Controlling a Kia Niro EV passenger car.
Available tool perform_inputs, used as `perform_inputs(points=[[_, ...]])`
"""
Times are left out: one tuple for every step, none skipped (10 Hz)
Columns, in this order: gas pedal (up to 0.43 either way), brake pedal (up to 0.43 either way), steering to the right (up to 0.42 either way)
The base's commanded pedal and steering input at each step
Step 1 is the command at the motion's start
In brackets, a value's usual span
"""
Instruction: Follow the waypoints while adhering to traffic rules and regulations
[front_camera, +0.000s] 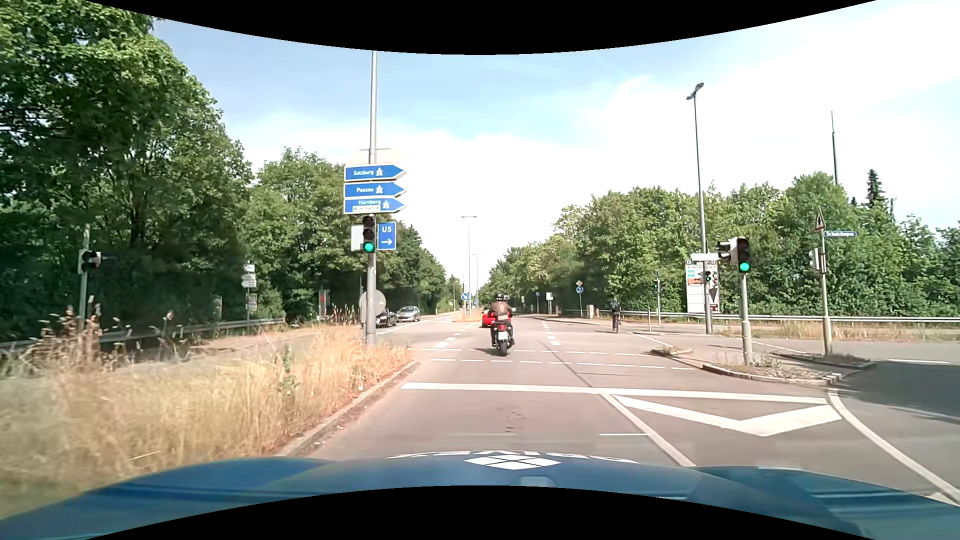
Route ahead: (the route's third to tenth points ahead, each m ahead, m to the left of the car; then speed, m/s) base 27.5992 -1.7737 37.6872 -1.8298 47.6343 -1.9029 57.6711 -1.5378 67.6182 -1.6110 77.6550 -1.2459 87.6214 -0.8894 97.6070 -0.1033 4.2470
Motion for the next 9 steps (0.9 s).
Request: perform_inputs(points=[[0.319, 0.0, 0.008], [0.319, 0.0, 0.008], [0.331, 0.0, 0.008], [0.331, 0.0, 0.008], [0.331, 0.0, 0.008], [0.331, 0.0, 0.008], [0.331, 0.0, 0.008], [0.331, 0.0, 0.007], [0.331, 0.0, 0.007]])
